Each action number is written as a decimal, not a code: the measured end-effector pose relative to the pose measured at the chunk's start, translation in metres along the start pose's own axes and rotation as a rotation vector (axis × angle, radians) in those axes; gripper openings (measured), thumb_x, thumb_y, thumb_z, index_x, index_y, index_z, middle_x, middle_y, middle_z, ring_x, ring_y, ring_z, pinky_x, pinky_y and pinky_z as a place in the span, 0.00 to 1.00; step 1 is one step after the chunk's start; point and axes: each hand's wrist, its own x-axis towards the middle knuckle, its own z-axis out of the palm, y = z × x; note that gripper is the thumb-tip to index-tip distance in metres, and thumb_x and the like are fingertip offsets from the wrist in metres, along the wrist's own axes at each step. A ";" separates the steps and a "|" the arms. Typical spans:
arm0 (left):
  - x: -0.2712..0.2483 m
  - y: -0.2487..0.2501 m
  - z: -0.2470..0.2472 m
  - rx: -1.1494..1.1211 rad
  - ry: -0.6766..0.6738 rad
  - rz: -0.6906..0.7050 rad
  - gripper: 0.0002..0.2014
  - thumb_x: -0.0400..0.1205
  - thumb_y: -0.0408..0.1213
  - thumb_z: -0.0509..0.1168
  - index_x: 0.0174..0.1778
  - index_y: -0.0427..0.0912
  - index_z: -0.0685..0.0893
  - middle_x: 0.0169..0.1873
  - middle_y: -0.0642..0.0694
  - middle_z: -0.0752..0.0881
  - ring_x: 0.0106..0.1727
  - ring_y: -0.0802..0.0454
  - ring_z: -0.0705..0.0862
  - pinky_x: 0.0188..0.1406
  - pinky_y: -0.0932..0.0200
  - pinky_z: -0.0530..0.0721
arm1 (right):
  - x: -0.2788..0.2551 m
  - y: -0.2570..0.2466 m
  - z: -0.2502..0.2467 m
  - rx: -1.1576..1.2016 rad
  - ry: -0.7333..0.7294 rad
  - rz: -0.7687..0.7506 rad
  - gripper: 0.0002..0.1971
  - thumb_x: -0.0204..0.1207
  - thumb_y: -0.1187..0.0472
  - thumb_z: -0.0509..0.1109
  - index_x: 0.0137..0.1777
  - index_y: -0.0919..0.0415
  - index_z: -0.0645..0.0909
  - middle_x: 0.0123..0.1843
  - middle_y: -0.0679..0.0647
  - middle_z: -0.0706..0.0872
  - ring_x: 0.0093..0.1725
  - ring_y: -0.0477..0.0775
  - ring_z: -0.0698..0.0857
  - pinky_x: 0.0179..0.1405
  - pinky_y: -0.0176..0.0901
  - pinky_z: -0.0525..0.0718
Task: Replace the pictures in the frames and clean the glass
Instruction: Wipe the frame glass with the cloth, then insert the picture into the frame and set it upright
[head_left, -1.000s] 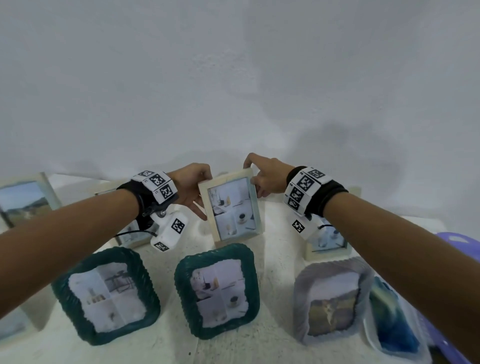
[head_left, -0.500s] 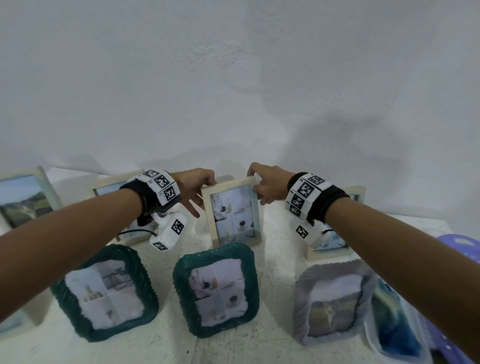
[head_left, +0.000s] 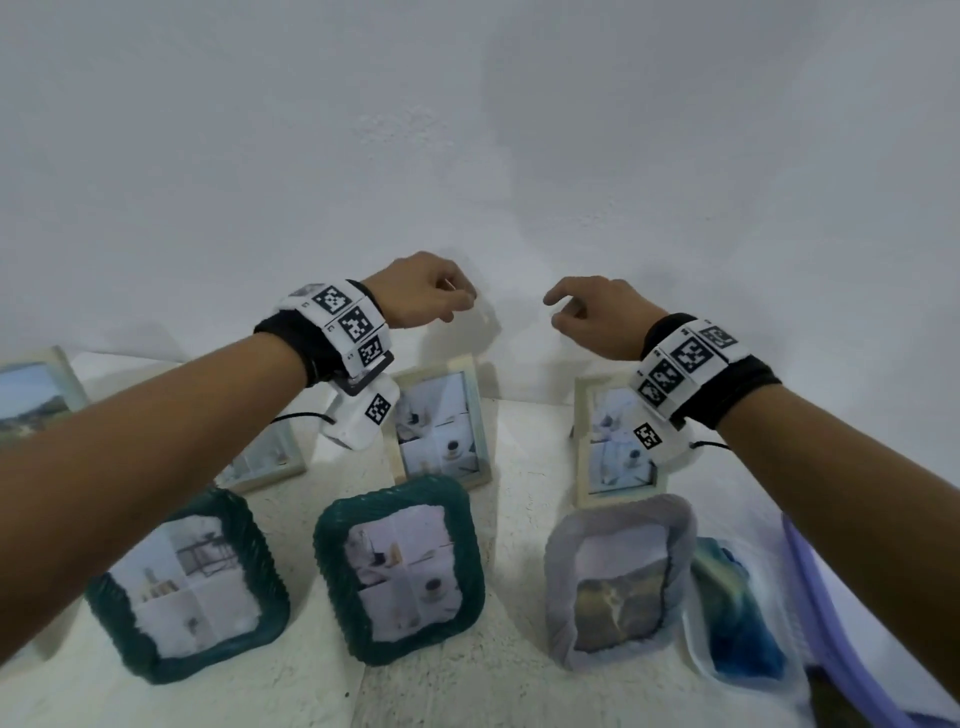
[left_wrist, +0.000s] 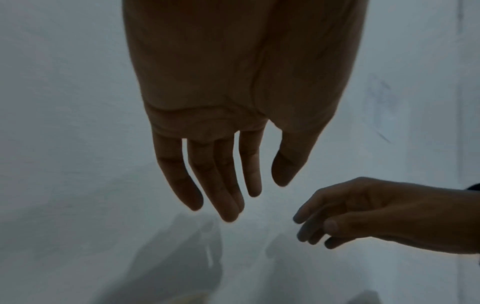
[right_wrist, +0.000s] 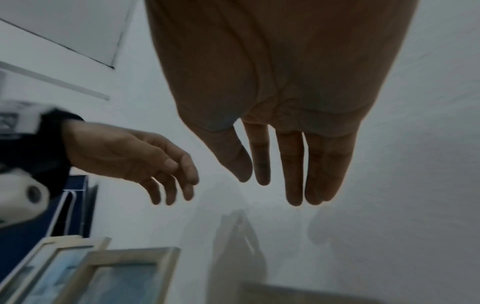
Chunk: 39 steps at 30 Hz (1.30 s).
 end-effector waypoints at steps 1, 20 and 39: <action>0.002 0.014 0.008 0.026 -0.051 0.021 0.11 0.84 0.42 0.66 0.60 0.43 0.86 0.53 0.45 0.89 0.53 0.50 0.89 0.46 0.59 0.81 | -0.006 0.012 -0.004 -0.027 0.007 0.041 0.15 0.82 0.56 0.61 0.68 0.53 0.77 0.57 0.53 0.86 0.56 0.52 0.80 0.60 0.44 0.77; 0.026 0.096 0.090 0.269 -0.200 0.037 0.12 0.88 0.39 0.61 0.58 0.34 0.85 0.50 0.41 0.90 0.53 0.46 0.90 0.42 0.55 0.91 | -0.066 0.108 0.001 0.235 0.205 0.154 0.13 0.79 0.61 0.68 0.63 0.60 0.79 0.52 0.59 0.85 0.52 0.63 0.85 0.54 0.55 0.85; -0.155 0.145 0.106 -0.325 0.032 0.182 0.13 0.90 0.42 0.57 0.60 0.38 0.81 0.45 0.45 0.86 0.45 0.53 0.86 0.40 0.55 0.90 | -0.272 0.036 0.047 1.523 0.255 0.042 0.25 0.87 0.46 0.51 0.73 0.62 0.75 0.67 0.63 0.84 0.66 0.65 0.83 0.67 0.66 0.79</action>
